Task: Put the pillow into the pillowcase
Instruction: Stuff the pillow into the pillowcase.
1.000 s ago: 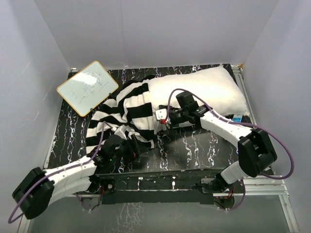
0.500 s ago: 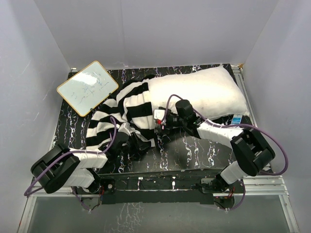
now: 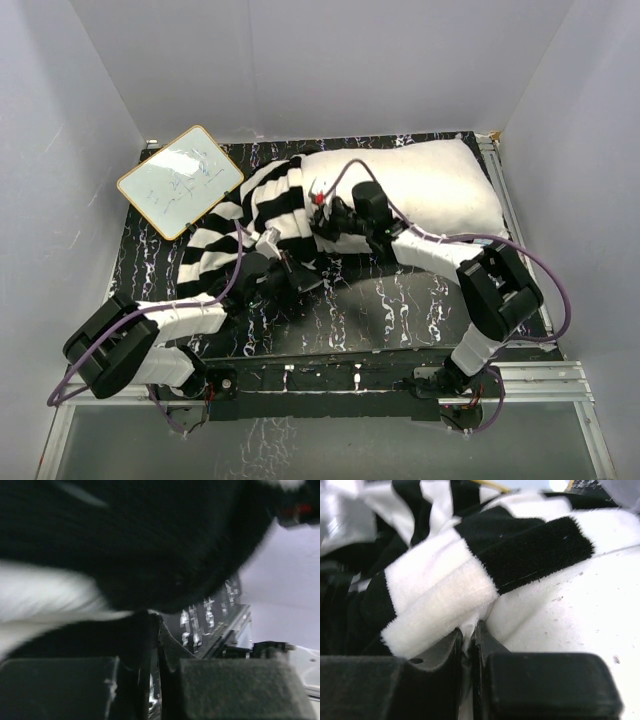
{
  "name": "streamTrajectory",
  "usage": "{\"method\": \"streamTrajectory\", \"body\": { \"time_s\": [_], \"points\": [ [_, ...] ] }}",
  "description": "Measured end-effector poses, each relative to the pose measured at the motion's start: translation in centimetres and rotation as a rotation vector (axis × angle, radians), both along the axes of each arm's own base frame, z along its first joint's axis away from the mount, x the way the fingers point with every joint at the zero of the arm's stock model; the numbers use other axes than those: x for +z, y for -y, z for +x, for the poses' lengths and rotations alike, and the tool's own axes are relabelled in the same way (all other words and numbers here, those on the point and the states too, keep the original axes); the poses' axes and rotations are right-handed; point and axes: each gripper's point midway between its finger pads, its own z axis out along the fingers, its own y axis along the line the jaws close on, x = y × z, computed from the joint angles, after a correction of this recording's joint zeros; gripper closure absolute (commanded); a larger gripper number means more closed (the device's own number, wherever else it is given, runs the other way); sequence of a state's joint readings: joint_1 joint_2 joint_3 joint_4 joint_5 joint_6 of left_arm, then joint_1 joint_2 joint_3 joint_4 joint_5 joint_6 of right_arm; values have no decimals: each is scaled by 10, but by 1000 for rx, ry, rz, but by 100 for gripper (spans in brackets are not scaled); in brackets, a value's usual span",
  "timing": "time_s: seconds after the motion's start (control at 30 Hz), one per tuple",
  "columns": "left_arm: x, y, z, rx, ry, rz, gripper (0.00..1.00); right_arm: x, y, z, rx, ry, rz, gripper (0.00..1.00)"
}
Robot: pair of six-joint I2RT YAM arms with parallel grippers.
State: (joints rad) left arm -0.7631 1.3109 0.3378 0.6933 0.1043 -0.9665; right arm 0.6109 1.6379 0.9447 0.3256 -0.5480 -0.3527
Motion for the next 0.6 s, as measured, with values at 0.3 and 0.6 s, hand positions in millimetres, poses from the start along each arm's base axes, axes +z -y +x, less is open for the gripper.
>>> {"method": "streamTrajectory", "body": {
  "time_s": [0.3, 0.6],
  "points": [
    [99, 39, 14, -120, 151, -137, 100, 86, -10, 65, -142, -164, 209, 92],
    [69, 39, -7, -203, 39, -56, 66, -3, -24, 20, -26, -380, 187, 71]
  ]
}}
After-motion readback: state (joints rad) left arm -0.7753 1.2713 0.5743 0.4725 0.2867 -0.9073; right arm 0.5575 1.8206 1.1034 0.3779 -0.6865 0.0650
